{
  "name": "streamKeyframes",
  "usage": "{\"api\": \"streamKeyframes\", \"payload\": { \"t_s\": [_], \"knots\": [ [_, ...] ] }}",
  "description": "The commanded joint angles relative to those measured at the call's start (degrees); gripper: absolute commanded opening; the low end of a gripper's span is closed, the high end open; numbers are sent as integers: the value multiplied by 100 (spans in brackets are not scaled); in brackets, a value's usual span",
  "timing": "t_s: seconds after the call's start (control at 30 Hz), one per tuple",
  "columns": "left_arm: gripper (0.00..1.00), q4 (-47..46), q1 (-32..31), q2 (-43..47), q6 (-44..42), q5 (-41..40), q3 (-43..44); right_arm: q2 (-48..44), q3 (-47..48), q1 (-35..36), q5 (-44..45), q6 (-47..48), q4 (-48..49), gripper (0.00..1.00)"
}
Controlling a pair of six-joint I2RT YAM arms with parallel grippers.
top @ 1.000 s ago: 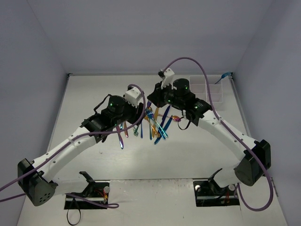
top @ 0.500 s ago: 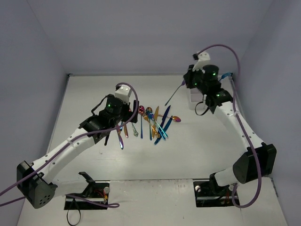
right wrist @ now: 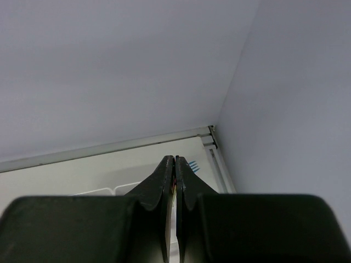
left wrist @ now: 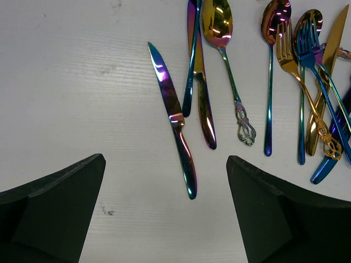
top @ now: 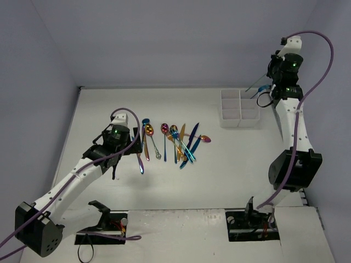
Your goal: Sort the eating utensils into containers
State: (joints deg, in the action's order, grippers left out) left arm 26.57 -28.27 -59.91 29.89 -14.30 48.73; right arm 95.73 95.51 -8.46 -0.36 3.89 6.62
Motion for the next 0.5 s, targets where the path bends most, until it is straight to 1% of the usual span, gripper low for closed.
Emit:
{"api": "streamKeyframes", "payload": {
  "t_s": [0.0,0.07,0.3,0.47],
  "knots": [
    [91,-55,68,95,166,-100,67,440,508,-233,90,68,524,0],
    [91,-95,68,42,152,-58,53,664,670,-289,-134,26,528,0],
    [91,-108,68,-109,140,20,106,1295,891,-380,-486,-86,581,0],
    [91,-107,69,-64,197,44,99,1509,950,-384,-722,-219,654,0]
  ]
}}
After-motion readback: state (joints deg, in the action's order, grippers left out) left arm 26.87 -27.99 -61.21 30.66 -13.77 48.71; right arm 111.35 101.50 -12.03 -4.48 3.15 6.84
